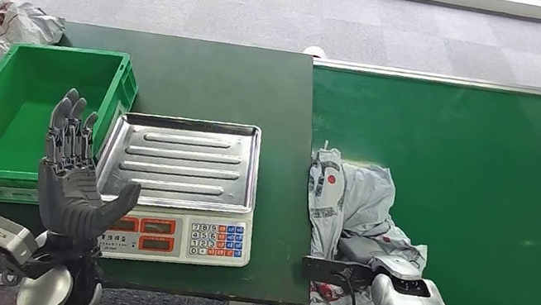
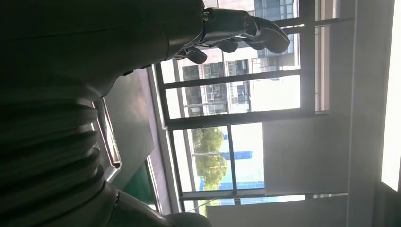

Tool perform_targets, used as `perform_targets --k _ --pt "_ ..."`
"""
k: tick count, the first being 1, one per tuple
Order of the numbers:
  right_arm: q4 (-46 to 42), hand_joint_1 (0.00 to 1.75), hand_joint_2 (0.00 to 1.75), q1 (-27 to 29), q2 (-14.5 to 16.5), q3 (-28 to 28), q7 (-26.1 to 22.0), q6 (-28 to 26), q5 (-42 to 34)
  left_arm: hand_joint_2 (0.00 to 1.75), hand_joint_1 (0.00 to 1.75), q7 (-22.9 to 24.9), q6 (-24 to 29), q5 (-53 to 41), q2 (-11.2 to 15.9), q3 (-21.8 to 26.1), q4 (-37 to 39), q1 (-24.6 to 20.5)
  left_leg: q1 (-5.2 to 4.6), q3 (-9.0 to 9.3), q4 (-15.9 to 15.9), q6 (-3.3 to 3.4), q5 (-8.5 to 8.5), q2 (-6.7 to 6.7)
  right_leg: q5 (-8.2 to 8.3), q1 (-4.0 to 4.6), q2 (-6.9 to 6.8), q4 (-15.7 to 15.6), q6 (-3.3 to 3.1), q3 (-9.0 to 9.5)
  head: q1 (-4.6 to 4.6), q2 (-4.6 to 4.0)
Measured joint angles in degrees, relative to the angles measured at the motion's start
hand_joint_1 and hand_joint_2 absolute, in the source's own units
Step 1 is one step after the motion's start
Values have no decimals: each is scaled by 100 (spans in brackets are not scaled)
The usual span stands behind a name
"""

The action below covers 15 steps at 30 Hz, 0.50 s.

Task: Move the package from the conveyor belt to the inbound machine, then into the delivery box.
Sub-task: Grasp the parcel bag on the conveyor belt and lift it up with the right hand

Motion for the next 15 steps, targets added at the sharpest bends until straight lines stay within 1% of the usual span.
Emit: perform_targets --k 3,4,7,8,15 --pt "0 20 175 0 14 34 -2 0 -5 175 0 0 0 0 15 -16 12 -2 0 1 0 0 0 0 0 0 0 0 0 1 0 0" --pt "0 31 175 1 18 41 -2 0 -7 175 0 0 0 0 20 -18 15 -3 0 1 0 0 0 0 0 0 0 0 0 1 0 0" --pt "0 146 175 -1 32 63 -3 -1 -12 175 0 0 2 1 32 -21 25 -5 0 2 0 0 0 0 0 0 0 0 0 3 0 0" --pt "0 174 175 -5 36 76 -3 -2 -21 175 0 0 8 7 37 -23 27 -6 0 3 0 0 0 0 0 0 0 0 0 4 0 0" --pt "27 175 175 -24 68 303 -23 -40 -246 175 0 0 58 126 75 -122 102 -78 -1 19 0 2 -2 -1 -2 0 1 -3 0 21 0 0"
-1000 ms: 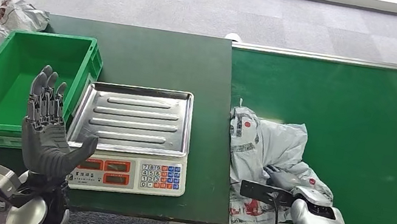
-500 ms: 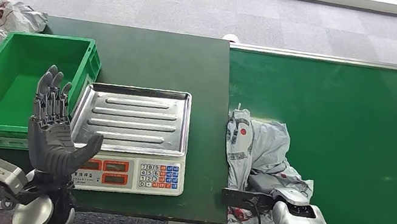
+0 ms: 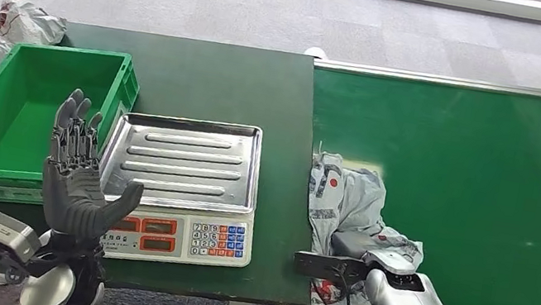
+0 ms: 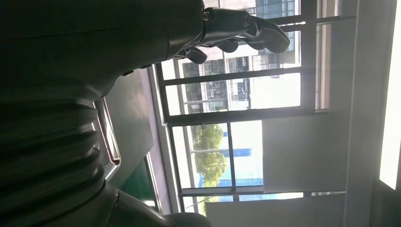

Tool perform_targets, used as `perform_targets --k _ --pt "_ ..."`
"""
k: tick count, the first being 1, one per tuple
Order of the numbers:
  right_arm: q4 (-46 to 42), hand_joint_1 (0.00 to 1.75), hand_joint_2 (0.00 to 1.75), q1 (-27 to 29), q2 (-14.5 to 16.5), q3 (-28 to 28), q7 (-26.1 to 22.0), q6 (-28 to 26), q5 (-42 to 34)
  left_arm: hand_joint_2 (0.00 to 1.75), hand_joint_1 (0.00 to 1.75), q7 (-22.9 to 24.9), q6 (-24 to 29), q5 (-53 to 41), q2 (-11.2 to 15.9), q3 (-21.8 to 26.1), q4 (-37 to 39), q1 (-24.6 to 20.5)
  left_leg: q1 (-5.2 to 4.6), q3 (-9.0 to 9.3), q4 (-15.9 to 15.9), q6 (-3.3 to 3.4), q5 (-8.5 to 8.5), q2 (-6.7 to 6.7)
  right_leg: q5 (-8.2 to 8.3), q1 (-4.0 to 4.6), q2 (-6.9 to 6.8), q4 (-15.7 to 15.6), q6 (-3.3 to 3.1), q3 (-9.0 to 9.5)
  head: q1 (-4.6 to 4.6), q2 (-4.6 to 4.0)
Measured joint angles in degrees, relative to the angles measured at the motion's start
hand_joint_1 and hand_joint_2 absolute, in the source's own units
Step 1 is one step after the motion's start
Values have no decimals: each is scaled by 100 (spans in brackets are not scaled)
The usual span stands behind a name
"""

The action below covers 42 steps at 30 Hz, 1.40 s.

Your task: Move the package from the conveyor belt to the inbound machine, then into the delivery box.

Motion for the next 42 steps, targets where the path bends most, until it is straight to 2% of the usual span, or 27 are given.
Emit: perform_targets --k 4,6,9,11,15,19,24,31,35,39,42 --pt "26 175 175 5 31 140 49 -203 -162 175 0 0 73 50 27 -60 67 -88 0 5 0 0 -1 0 0 0 0 0 0 6 0 0" --pt "-7 175 175 26 43 192 236 -678 -283 175 0 0 169 57 45 -62 84 -103 1 2 0 0 -1 -1 0 0 -1 1 -1 8 1 0" --pt "-462 175 175 205 3 212 949 -1731 -459 175 0 -1 308 66 98 -62 24 -34 0 -20 0 -1 1 -3 3 -3 -3 4 -1 -13 -1 0" --pt "-1070 175 175 325 -108 208 1503 -2087 -485 175 0 -2 324 70 135 -62 -33 31 -2 -33 1 -1 5 -2 7 -4 -2 5 -2 -32 -1 0" --pt "-2405 175 175 589 -464 52 2151 -2408 -363 175 0 -1 279 66 178 -62 -80 106 -2 -40 2 -1 7 -17 7 -3 -15 3 -4 -35 0 0" --pt "-3400 175 175 898 -740 -239 2290 -2485 -308 175 0 0 239 64 206 -62 -85 142 -2 -50 1 1 5 -19 5 -4 -23 3 -4 -43 0 0" --pt "-4140 175 175 1212 -875 -548 2413 -2588 -216 175 0 0 202 64 225 -62 -78 139 -3 -52 1 2 2 -19 2 -4 -24 0 0 -46 1 0" --pt "-5204 175 175 1657 -847 -1125 2657 -2866 163 175 0 -1 129 55 228 -64 -61 116 -2 -54 1 2 2 -19 2 -3 -26 2 0 -46 0 0" --pt "-5818 175 175 1763 -679 -1552 2995 -3308 917 175 0 0 73 40 226 -73 -58 113 -2 -56 1 2 2 -18 2 -3 -26 2 0 -48 1 0" --pt "-6092 175 175 1586 -450 -1859 3531 -3794 2078 175 0 0 -31 23 193 -113 14 28 -2 -71 0 2 3 -17 3 -5 -24 3 0 -46 1 0" --pt "-5885 175 175 1136 -288 -1758 3906 -4110 2402 175 0 0 -66 21 126 -160 160 -131 -2 -103 -1 2 3 -8 4 -9 -14 4 -1 -42 2 0"
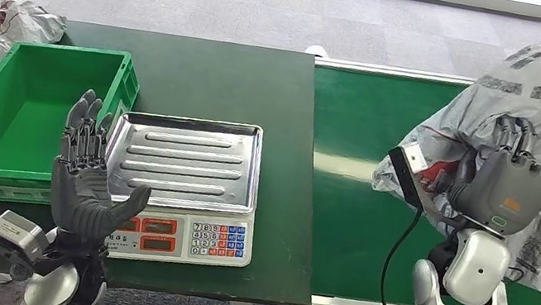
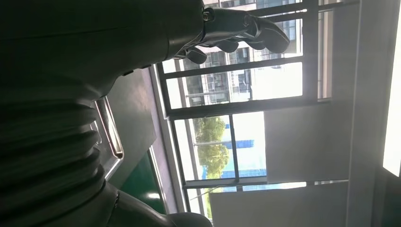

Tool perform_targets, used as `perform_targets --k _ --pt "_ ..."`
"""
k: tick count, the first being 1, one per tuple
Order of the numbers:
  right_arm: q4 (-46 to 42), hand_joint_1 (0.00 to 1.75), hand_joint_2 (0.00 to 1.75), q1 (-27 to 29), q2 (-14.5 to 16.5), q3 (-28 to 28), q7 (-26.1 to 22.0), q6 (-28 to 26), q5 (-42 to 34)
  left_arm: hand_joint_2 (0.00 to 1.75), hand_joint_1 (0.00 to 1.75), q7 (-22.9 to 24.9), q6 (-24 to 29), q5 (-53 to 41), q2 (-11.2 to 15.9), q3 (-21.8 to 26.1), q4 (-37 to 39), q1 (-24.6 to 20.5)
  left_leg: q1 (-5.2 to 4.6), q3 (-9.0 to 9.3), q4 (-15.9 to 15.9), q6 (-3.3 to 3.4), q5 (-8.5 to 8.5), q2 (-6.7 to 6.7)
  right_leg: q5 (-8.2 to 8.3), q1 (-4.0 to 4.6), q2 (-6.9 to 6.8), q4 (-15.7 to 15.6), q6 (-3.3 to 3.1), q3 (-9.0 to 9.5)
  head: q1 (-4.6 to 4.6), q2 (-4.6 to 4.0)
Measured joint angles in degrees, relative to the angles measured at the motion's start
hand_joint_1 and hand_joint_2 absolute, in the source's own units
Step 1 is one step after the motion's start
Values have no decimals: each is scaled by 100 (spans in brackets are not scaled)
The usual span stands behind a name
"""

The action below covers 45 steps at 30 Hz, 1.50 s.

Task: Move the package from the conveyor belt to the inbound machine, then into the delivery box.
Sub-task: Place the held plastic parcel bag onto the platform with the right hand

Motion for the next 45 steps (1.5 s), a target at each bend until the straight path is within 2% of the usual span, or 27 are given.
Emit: perform_targets --k 5,10,15,21,28,34,40,45 --pt "1016 175 175 -933 446 841 232 -430 49 175 0 1 61 44 -102 -63 292 -255 5 48 1 -12 10 26 13 -3 27 2 -15 -6 -3 0" --pt "1612 175 175 -1304 709 1278 242 -540 50 175 0 2 101 55 -131 -81 447 -313 9 46 0 -23 19 -22 10 13 -11 7 -23 -9 -2 0" --pt "2025 175 175 -1512 937 1413 -265 -705 49 175 0 0 253 81 -138 -83 545 -338 9 34 0 -22 17 -13 9 9 -5 8 -24 -20 -1 0" --pt "3050 175 175 -2001 1555 1921 -487 -1316 52 175 0 0 851 139 -187 -80 645 -400 13 33 0 -25 19 -11 10 10 -2 9 -25 -24 -2 0" --pt "3830 175 175 -2105 2083 2058 -1054 -1565 -38 175 0 0 1564 87 -220 1 641 -333 21 28 -1 -29 22 -16 8 11 -3 11 -28 -27 -2 0" --pt "4267 175 175 -2084 2355 2063 -1945 -1507 -839 175 0 -1 2409 516 -409 322 354 -153 20 23 -1 -29 21 -17 8 10 -5 9 -28 -29 -2 0" --pt "4510 175 175 -2087 2502 2439 -1888 -1312 -1552 175 0 -3 2929 640 -674 878 -458 147 21 19 0 -30 21 -20 8 11 -9 9 -28 -36 -3 0" --pt "4605 175 175 -2110 2560 2700 -1982 -1254 -1902 175 0 -3 3274 517 -705 1096 -911 234 22 16 -1 -30 22 -23 7 11 -13 10 -30 -37 -2 0"
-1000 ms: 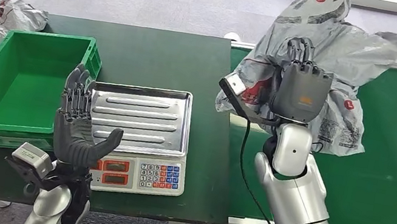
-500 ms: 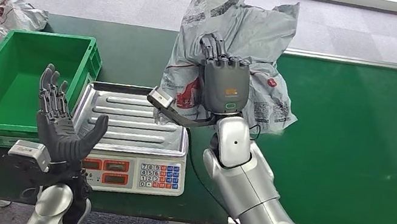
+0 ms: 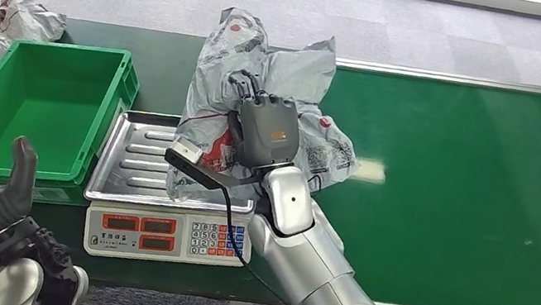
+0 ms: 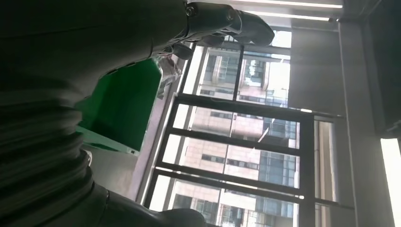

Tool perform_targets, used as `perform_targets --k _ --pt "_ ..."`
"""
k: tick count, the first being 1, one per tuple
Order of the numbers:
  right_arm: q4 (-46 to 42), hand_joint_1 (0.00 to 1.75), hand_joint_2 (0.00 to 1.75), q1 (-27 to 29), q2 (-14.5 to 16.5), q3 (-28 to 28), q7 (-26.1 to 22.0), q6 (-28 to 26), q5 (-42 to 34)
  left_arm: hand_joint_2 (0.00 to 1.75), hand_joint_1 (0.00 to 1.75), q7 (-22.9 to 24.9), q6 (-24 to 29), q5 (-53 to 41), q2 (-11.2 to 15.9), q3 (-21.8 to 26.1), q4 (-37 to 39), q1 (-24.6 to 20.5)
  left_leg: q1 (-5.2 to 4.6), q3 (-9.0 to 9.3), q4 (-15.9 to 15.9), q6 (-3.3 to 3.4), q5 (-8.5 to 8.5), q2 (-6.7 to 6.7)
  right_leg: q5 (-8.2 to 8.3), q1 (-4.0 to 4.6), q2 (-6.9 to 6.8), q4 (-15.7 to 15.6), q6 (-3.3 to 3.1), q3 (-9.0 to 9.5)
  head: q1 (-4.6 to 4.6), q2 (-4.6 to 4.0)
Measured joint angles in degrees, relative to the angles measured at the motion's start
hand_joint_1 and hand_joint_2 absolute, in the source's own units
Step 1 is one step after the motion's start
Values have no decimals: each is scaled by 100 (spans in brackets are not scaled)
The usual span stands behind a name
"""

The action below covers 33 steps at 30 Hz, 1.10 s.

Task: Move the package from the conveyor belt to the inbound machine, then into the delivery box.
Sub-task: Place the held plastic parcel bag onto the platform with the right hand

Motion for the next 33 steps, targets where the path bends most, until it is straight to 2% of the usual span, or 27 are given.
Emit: perform_targets --k 4,9,10,13,14,18,22,33 --pt "25 175 175 -4 17 262 -224 187 -626 175 0 -1 494 -301 -4 48 -386 50 0 0 0 0 0 0 0 0 1 0 0 0 0 0" --pt "23 175 175 -4 50 631 -321 348 -1037 175 0 1 557 -452 -11 105 -676 93 0 0 0 0 0 0 0 0 1 0 -1 0 0 0" --pt "22 158 175 -4 55 681 -368 404 -1138 175 0 1 557 -465 -11 113 -715 99 0 0 0 0 0 0 0 0 1 0 -1 0 1 0" --pt "18 30 175 -1 69 771 -587 674 -1485 175 0 1 557 -498 -13 143 -802 114 0 1 0 0 0 0 0 0 1 -1 -1 0 1 0" --pt "17 3 175 0 72 786 -675 810 -1596 175 0 1 557 -515 -13 152 -824 117 0 1 0 0 0 0 0 0 1 -1 -1 0 0 0" --pt "17 0 175 8 74 841 -979 1293 -1892 175 0 1 557 -600 -13 167 -886 126 0 1 1 0 0 0 0 0 1 -1 -1 0 0 0" --pt "19 0 0 23 74 854 -1228 1716 -2042 175 0 1 557 -653 -13 169 -912 130 0 1 1 0 0 1 0 0 1 -1 -1 0 1 0" --pt "-91 0 0 195 -2 837 -1373 2068 -2030 175 0 1 559 -812 -13 186 -998 147 0 1 1 0 0 1 -1 0 1 -1 -1 -1 0 0"
